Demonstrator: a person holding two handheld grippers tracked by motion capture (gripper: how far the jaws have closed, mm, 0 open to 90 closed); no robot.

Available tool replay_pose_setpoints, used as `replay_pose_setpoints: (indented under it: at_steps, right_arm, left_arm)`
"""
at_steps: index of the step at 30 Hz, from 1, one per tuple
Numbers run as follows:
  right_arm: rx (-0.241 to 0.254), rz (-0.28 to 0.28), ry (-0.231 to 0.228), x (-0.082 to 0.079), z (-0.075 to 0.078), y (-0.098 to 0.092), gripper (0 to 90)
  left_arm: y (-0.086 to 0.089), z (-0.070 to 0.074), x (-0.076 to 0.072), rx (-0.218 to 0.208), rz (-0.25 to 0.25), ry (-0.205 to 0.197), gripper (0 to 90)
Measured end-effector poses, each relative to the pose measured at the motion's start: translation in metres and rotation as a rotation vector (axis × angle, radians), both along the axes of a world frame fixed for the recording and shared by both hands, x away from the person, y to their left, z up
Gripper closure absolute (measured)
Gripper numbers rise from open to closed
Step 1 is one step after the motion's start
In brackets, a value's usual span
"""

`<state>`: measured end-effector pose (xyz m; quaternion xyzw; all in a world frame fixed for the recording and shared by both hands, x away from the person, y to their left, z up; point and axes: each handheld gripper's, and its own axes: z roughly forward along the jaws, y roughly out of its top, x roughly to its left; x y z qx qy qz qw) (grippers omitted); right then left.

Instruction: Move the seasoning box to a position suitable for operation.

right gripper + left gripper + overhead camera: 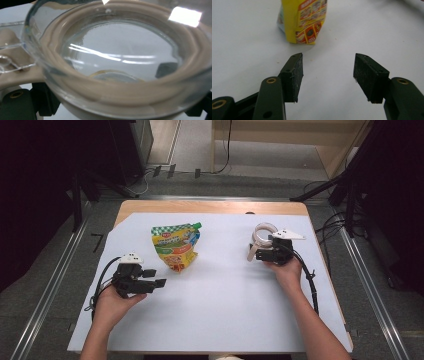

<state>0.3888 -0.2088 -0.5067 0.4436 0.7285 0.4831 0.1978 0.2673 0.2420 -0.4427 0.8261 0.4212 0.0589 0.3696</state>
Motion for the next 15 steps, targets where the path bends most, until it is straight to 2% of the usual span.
replay_pose_setpoints:
  at_steps: [2,6,9,15]
  right_arm:
    - [-0.003,0.005,-0.005,-0.002,0.002,0.0,12.2]
    - [-0.006,0.026,-0.015,-0.014,0.011,0.002,12.2]
    - [-0.004,0.037,-0.015,-0.018,0.013,0.004,12.2]
    - [-0.031,0.089,-0.016,-0.04,0.019,0.014,12.2]
  left_arm:
    - [-0.002,0.0,0.0,-0.005,-0.008,-0.005,41.8]
    - [-0.009,0.002,0.001,-0.029,-0.039,0.018,43.5]
    - [-0.013,0.003,0.001,-0.029,-0.055,0.014,43.7]
    - [-0.026,0.005,0.002,-0.047,-0.092,0.026,46.6]
